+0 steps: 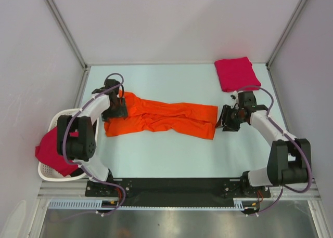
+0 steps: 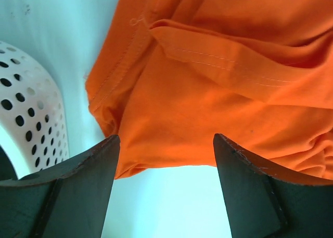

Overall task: Fold and stack the t-shirts
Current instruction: Fold the other side of the tshirt into a rectangle

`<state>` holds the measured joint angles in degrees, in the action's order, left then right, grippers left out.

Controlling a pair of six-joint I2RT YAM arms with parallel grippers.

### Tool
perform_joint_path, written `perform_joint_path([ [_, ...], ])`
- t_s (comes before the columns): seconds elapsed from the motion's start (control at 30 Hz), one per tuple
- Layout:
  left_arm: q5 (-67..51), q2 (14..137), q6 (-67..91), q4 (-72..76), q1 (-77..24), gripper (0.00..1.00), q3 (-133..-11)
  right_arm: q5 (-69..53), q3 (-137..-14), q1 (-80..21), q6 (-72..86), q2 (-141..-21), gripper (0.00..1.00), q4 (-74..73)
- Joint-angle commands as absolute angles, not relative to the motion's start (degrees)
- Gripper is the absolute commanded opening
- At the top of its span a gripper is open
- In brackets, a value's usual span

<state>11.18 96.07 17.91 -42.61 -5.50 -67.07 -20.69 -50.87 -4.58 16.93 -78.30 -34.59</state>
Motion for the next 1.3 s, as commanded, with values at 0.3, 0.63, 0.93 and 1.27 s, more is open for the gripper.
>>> perform_joint_path([
  [0.3, 10.11, 93.43, 13.71, -44.91, -3.69, 0.79, -67.33, -29.44, -48.43, -4.13, 17.84, -86.83, 0.52, -33.66],
  [0.63, 9.14, 92.29, 13.18, -44.03, -3.69, 0.79, -65.39, -27.69, -47.73, -6.85, 18.98, -91.84, 0.51, -31.21],
  [0.93, 8.61, 91.32, 13.36, -43.68, -3.69, 0.79, -64.95, -26.46, -49.92, -10.45, 21.53, -101.76, 0.5, -25.05],
  [1.27, 11.69, 95.97, 13.1, -45.88, -3.69, 0.0, -66.0, -22.86, -53.44, -12.04, 20.39, -104.51, 0.0, -26.63],
])
